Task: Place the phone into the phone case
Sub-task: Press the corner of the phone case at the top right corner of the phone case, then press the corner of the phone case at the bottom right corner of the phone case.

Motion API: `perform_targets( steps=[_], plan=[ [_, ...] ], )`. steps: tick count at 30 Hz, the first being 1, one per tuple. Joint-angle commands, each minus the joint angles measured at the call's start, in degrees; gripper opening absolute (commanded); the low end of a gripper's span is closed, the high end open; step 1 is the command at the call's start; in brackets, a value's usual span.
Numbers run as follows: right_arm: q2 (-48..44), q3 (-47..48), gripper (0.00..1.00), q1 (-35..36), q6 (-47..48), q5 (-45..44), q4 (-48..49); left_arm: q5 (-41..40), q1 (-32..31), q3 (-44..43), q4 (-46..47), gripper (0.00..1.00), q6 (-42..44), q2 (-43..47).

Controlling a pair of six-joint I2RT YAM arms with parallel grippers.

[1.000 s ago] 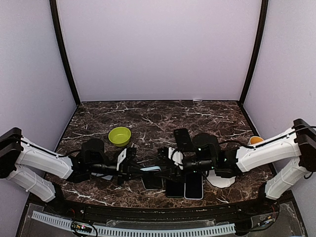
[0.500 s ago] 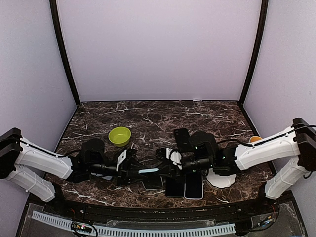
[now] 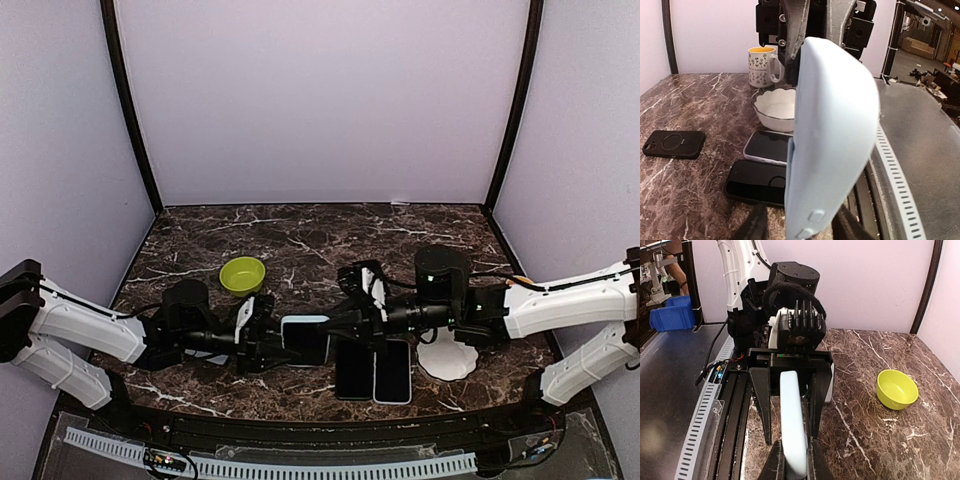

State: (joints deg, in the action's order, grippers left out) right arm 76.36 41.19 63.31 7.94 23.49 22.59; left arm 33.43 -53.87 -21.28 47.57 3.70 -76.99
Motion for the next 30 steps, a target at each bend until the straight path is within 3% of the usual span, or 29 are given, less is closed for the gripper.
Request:
perform_targets(
  steps=[1, 5, 6, 10, 12, 16, 23, 27, 30],
  plan=[
    [-2.41, 1.52, 0.0, -0.38, -3.25, 2.35, 7.44, 1.71, -0.87, -0.37, 3.22, 0.33, -3.03, 3.11],
    [-3.29, 1.57, 0.0, -0.38, -4.75, 2.32, 7.4, 0.8, -1.42, -0.53, 3.66, 0.01, -6.43, 5.76],
    [-3.38, 1.49, 0.01, -0.38, -5.13, 1.98, 7.21, 0.25, -1.42, -0.53, 3.82, 0.0, -7.09, 6.31],
    [-3.24, -0.63, 0.56, -0.38, -5.6, 1.77, 5.27, -2.32, -1.42, -1.73, 2.35, 0.0, -11.03, 9.79],
    [-2.56, -1.54, 0.63, -0.34, -6.85, 3.05, 5.61, -2.9, -1.42, -3.18, 0.98, 0.0, -12.88, 11.53],
    [-0.96, -2.25, 0.66, -0.11, -10.11, 6.87, 8.72, -3.26, -1.42, -4.6, 0.29, 0.0, -15.38, 14.95],
    [2.27, -1.15, 0.58, 0.79, -11.02, 6.89, 9.88, -2.78, -1.42, -5.91, -0.17, 0.0, -17.62, 17.12],
    [2.67, -1.27, 0.16, 0.88, -11.07, 6.57, 9.43, -2.3, -1.46, -6.52, -0.5, 0.0, -17.73, 18.18],
    [2.57, -0.89, 0.0, 1.04, -10.77, 7.1, 8.23, -2.17, -1.42, -6.76, -0.83, 0.0, -17.72, 18.92]
  ],
)
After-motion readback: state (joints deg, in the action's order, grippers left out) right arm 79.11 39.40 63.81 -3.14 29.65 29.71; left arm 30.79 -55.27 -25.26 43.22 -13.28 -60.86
